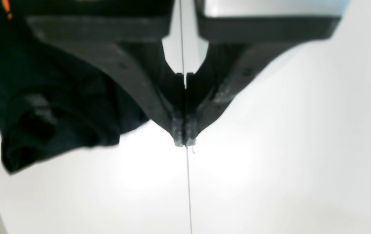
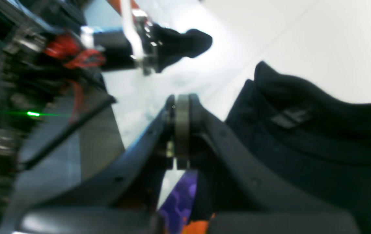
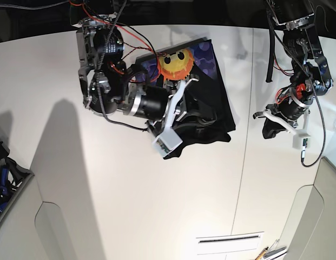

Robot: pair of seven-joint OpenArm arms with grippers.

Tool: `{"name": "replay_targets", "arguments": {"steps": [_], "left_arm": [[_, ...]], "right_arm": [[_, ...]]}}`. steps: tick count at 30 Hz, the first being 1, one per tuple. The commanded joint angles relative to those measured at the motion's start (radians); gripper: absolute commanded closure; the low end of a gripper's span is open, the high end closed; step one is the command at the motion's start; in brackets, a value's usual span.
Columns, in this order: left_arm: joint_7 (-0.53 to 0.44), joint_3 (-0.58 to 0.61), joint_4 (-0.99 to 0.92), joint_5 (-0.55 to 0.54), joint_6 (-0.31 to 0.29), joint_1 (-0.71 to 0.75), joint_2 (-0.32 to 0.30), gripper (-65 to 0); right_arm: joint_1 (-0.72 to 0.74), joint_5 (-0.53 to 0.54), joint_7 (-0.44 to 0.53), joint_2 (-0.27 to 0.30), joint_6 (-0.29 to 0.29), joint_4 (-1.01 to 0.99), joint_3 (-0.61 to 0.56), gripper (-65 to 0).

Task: Fold the T-shirt properly
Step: 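Flip the bundle over with both grippers, exposing the sun print, then lay the folded shirt flat and open both grippers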

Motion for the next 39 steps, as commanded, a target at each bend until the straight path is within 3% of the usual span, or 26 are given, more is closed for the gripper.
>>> {"name": "replay_targets", "arguments": {"steps": [1,11,17,22,30,39], "left_arm": [[-0.019,-0.001,0.021,-0.017,-0.003,-0.006,-0.009,0.0],[-0.019,-0.001,0.021,-0.016,-0.003,0.014,-0.008,0.0],[-0.019,-0.001,0.021,-0.016,-0.003,0.014,-0.009,0.0],[-0.019,-0.001,0.021,-0.016,-0.003,0.014,-0.008,0.0],[-0.019,-0.001,0.021,-0.017,-0.003,0.014,-0.008,0.0],[-0.019,-0.001,0.021,-0.033,-0.003,0.014,-0.008,0.0]], "right_arm": [[0.014,-0.011,0.040,-0.006,0.004,0.000,-0.018,0.0],[0.014,-0.210,0.053,0.014,-0.031,-0.250,-0.053,0.0],[0.011,-0.212,0.052,0.126,-0.031,-0.274,0.000,0.0],[0.011,-0.203,0.032,0.200,-0.031,-0.274,0.137,0.0],[0.011,-0.081,-0.031,0.328,-0.030,-0.274,0.353,0.0],[0.011,-0.063,-0.045,0.471,-0.030,-0.274,0.395,0.0]]}}
